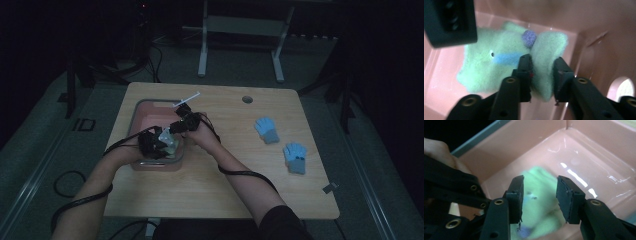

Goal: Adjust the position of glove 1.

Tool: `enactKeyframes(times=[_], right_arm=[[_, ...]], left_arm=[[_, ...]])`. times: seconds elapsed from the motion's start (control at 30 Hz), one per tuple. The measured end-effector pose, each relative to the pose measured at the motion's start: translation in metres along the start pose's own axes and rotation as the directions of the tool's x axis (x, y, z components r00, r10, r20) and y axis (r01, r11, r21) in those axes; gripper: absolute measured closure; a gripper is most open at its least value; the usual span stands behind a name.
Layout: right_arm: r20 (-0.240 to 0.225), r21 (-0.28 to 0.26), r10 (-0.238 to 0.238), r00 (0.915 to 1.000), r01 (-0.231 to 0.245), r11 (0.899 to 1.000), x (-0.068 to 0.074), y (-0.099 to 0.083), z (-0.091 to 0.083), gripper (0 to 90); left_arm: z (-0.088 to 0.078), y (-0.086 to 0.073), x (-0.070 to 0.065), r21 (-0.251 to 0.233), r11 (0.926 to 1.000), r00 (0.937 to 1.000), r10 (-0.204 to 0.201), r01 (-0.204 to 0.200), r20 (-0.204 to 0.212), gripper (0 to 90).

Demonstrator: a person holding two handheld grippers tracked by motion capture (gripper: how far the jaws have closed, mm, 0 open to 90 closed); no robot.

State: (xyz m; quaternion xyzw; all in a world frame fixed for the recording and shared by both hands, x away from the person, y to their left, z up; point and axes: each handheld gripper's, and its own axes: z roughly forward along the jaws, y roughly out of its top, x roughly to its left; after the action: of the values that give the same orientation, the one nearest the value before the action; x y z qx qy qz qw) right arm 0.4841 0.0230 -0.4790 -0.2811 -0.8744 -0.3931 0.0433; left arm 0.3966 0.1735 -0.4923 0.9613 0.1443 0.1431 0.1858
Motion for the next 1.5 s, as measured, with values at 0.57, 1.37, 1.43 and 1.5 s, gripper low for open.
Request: enactKeyframes(times=[0.57,1.37,1.43,1.5], right_arm=[[-0.004,-0.089,-0.052,0.9986,0.051,0.995,0.003,-0.02,-0.057,44.6],[0.004,-0.099,-0.053,0.9986,0.053,0.994,-0.017,-0.085,-0.106,20.9],[0.018,-0.093,-0.054,0.9984,0.055,0.994,-0.019,-0.089,-0.108,20.9],[0.014,-0.091,-0.046,0.9989,0.047,0.995,-0.022,-0.095,-0.109,20.9]], left_arm=[[-0.034,0.009,0.001,-0.157,0.957,0.9613,-0.26,0.244,-0.092,13.9],[-0.028,0.065,-0.055,-0.288,0.9283,0.9712,-0.236,0.235,0.033,3.4],[-0.026,0.067,-0.06,-0.294,0.9278,0.9728,-0.228,0.23,0.042,2.0],[-0.024,0.069,-0.064,-0.306,0.9247,0.9739,-0.222,0.226,0.049,2.0]])
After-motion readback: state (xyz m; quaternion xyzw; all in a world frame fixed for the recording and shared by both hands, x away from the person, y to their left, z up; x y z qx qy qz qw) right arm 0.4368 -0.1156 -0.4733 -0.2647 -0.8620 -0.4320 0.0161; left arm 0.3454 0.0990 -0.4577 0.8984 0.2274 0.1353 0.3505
